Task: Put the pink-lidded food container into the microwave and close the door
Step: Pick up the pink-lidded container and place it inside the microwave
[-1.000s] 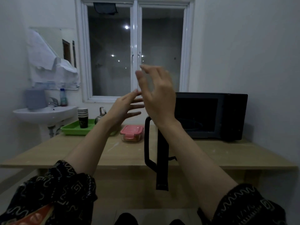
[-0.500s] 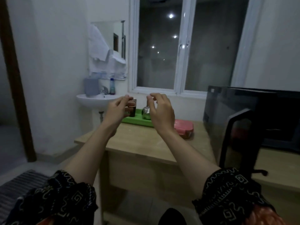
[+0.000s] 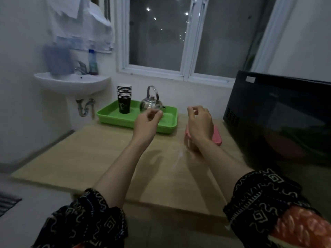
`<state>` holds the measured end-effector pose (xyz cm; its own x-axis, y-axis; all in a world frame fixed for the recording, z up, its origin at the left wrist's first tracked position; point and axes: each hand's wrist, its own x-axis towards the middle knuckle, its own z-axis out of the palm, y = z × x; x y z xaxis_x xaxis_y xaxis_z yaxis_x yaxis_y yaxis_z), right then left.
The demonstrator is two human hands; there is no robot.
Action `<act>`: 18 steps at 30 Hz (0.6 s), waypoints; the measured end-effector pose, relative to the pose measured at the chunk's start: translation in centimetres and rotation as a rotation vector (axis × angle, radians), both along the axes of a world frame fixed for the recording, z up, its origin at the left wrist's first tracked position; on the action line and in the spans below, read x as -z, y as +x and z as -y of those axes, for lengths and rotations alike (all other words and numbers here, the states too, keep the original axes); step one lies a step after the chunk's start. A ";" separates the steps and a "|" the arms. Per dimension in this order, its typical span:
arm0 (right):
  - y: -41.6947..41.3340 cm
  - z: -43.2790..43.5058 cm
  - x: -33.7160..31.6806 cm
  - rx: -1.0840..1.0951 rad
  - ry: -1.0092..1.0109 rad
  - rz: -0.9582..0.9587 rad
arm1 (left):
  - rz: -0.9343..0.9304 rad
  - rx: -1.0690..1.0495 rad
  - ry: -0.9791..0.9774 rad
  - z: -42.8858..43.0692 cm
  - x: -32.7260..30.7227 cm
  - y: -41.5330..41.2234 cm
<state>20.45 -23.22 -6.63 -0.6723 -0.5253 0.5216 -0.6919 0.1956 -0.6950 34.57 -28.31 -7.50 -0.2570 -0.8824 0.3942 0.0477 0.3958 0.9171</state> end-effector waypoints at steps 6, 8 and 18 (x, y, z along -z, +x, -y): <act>-8.8 2.3 1.2 0.160 0.304 0.018 | 0.159 0.096 0.064 5.5 2.6 -9.0; -10.6 2.3 1.7 0.151 0.422 -0.021 | 0.220 0.118 0.085 6.7 3.8 -11.4; -16.1 4.1 4.7 0.083 0.499 0.287 | 0.333 0.228 0.221 7.5 5.6 -18.5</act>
